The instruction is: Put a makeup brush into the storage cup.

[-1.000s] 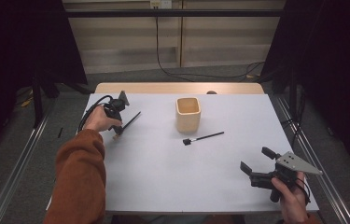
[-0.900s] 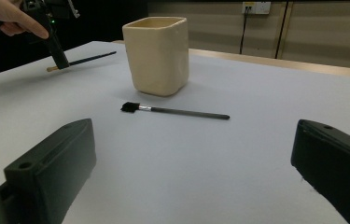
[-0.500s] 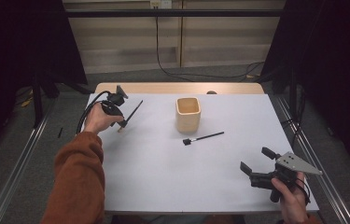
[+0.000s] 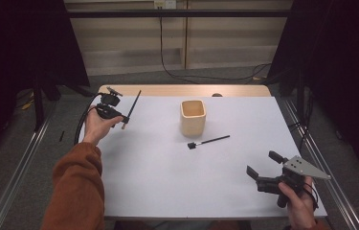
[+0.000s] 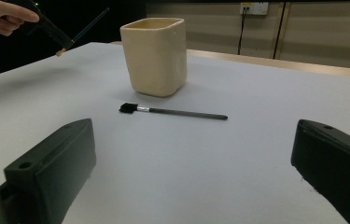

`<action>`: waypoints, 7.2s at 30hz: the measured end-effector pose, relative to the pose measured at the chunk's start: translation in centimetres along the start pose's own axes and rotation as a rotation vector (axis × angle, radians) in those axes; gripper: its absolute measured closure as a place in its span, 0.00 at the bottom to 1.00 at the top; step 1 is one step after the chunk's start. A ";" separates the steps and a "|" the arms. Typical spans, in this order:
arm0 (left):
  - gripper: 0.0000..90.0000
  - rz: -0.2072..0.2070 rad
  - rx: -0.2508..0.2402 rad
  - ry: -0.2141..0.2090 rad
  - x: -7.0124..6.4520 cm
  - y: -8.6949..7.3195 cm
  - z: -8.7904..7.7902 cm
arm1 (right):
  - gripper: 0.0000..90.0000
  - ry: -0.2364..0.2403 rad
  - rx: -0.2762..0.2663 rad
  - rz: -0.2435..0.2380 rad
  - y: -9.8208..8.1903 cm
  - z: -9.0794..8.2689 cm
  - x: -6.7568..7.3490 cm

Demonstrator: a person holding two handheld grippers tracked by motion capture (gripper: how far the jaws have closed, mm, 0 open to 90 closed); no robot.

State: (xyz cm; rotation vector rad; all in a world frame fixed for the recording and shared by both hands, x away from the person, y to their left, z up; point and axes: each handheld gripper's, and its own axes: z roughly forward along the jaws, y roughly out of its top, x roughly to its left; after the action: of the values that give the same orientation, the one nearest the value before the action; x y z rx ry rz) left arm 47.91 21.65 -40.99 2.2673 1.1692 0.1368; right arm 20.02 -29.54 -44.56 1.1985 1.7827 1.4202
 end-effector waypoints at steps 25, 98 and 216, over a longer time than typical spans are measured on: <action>0.94 0.057 -0.407 -0.022 -1.6 -1.5 -1.8 | 0.00 0.005 0.005 -0.012 0.0 0.0 0.0; 0.94 0.261 -0.615 -0.309 -11.6 -7.7 -5.1 | 0.00 0.005 -0.004 -0.005 0.0 0.0 0.1; 0.93 0.702 0.450 -0.341 -21.1 -3.8 -0.8 | 0.00 0.047 -0.036 -0.022 0.8 0.6 0.4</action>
State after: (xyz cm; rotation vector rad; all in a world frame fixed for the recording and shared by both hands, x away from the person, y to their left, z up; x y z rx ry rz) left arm 32.00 7.34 -38.89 2.8611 0.2028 -0.2642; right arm 20.63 -28.87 -43.90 1.1326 1.7887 1.4733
